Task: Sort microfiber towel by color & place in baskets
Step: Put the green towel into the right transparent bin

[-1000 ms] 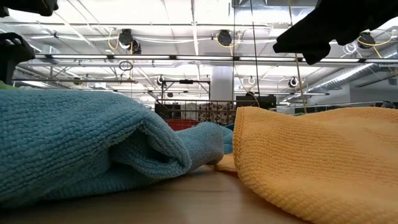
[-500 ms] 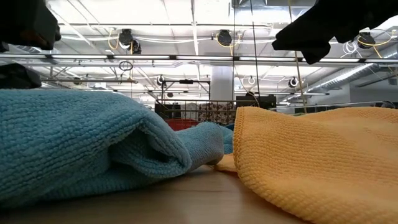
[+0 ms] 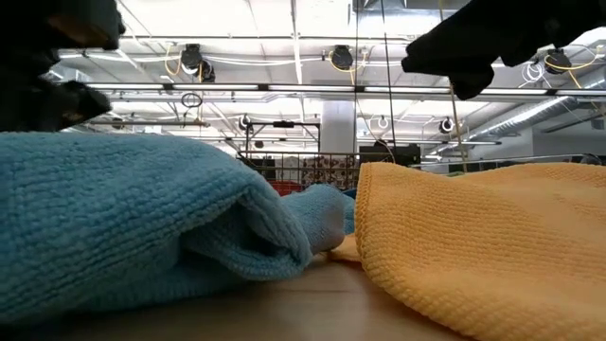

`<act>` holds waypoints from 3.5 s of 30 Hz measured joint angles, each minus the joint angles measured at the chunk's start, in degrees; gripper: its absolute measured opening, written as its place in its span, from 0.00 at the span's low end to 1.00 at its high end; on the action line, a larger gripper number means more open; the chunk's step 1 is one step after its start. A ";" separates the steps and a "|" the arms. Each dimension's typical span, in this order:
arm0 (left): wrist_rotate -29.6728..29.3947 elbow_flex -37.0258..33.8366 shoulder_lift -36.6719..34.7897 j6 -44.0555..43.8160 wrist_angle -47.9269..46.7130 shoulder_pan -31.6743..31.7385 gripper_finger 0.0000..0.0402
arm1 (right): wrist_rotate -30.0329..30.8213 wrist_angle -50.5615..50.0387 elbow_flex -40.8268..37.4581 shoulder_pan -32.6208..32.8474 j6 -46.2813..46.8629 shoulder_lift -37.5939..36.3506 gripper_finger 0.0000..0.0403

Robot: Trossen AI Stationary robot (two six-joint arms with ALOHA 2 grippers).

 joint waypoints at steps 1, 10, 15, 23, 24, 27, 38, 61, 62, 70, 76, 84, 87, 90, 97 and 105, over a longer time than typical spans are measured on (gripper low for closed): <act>-0.83 0.48 -0.39 0.65 -0.45 0.24 0.06 | -0.02 1.64 -0.02 0.13 -0.72 0.96 0.22; -13.46 7.70 -7.87 14.15 -3.35 2.10 0.04 | 0.03 12.69 3.31 0.13 -8.05 8.48 0.23; -18.47 10.15 -10.52 25.64 0.41 3.49 0.04 | 0.14 8.18 11.92 0.15 -14.25 12.35 0.32; -18.46 10.34 -10.89 39.76 10.91 6.21 0.04 | 8.17 -3.61 25.18 0.08 -16.29 18.42 0.72; -18.30 10.34 -10.89 40.85 11.61 6.49 0.04 | 8.87 -4.29 26.13 0.05 -16.50 19.09 0.78; -17.11 10.34 -10.87 44.17 13.65 6.85 0.04 | 8.64 -4.47 27.98 -0.42 -17.12 20.82 0.93; -9.02 9.64 -10.78 49.78 19.60 9.23 0.04 | -2.89 0.38 29.14 -3.74 -18.99 23.38 0.86; -12.68 9.64 -10.76 38.52 12.39 10.49 0.42 | 1.52 -16.08 29.12 -3.72 -17.06 17.96 0.05; -14.35 9.64 -10.76 37.84 11.14 10.47 0.45 | 1.80 -18.10 29.12 -3.72 -16.44 16.81 0.04; -25.76 9.64 -10.76 31.74 4.54 10.54 0.58 | 9.80 -37.65 29.12 -3.73 -11.87 6.13 0.02; -26.02 9.60 -10.73 27.66 2.21 10.56 0.58 | 13.89 -50.00 29.07 -4.51 -7.55 -1.80 0.02; -26.20 7.54 -10.73 27.13 2.49 10.56 0.58 | 20.80 -71.04 29.07 -7.52 3.98 -9.50 0.02; -26.22 6.65 -10.73 27.13 3.26 10.60 0.58 | 21.17 -80.17 29.07 -10.06 11.41 -10.71 0.02; -26.24 6.36 -10.73 27.11 4.23 10.60 0.58 | 21.06 -88.37 29.05 -12.69 18.18 -10.85 0.02; -26.24 6.34 -10.73 27.28 6.86 10.60 0.58 | 15.16 -96.53 25.90 -17.60 27.01 -10.93 0.02; -26.24 6.33 -10.73 27.59 7.64 10.60 0.58 | 11.50 -98.46 17.16 -20.41 35.09 -11.01 0.03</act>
